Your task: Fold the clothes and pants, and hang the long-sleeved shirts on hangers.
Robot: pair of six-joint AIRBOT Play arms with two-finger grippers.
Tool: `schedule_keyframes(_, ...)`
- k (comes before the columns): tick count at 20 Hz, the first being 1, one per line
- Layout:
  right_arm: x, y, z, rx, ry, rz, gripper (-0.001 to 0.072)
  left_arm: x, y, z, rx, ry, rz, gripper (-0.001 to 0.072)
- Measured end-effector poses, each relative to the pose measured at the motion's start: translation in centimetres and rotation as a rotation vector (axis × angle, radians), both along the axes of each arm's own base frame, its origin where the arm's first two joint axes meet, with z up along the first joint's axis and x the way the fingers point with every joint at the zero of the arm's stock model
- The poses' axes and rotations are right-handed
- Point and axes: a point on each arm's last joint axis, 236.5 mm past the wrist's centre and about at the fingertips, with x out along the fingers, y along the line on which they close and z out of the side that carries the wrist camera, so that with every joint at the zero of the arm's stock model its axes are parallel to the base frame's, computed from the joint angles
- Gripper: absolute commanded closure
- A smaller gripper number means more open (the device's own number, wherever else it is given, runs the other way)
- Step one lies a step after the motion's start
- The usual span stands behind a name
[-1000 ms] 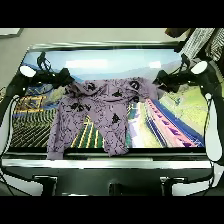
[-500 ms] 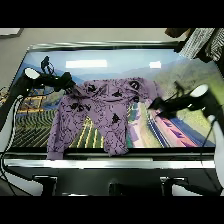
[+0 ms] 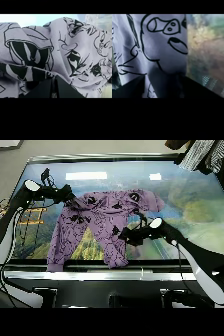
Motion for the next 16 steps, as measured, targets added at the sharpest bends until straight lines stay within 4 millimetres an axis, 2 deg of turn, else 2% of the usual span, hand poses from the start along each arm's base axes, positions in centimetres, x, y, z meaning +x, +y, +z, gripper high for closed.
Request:
schedule_keyframes(1,-0.3,0.6,-0.1,0.005,0.005,0.006,0.0667,0.0,0.0,0.0,0.001,0.001,-0.001,0.0682)
schedule_keyframes(4,-0.3,1.9,0.9,0.028,-0.013,0.003,0.0668,0.0,0.1,0.6,0.008,-0.011,-0.002,0.0684)
schedule_keyframes(5,0.6,2.2,2.4,0.044,-0.054,-0.001,0.0668,0.0,0.3,1.3,0.019,-0.028,-0.004,0.0684)
schedule_keyframes(7,4.1,2.0,6.8,0.079,-0.170,-0.045,0.0669,0.4,1.0,3.8,0.064,-0.091,-0.002,0.0684)
schedule_keyframes(8,6.3,1.5,9.9,0.099,-0.243,-0.080,0.0669,0.8,1.6,6.0,0.092,-0.140,0.009,0.0684)
schedule_keyframes(9,8.8,0.6,13.9,0.124,-0.334,-0.117,0.0669,1.3,2.3,8.8,0.124,-0.204,0.024,0.0684)
schedule_keyframes(11,13.1,-1.9,23.3,0.171,-0.544,-0.192,0.0669,1.8,3.6,15.4,0.174,-0.341,0.059,0.0683)
schedule_keyframes(12,14.4,-3.4,28.2,0.189,-0.648,-0.223,0.0669,1.8,4.1,19.0,0.194,-0.417,0.077,0.0683)
schedule_keyframes(14,15.1,-6.6,38.7,0.210,-0.877,-0.275,0.0669,0.6,5.0,27.2,0.224,-0.589,0.118,0.0683)
schedule_keyframes(16,13.1,-9.6,48.3,0.198,-1.104,-0.309,0.0669,-2.1,5.8,35.4,0.232,-0.772,0.172,0.0682)
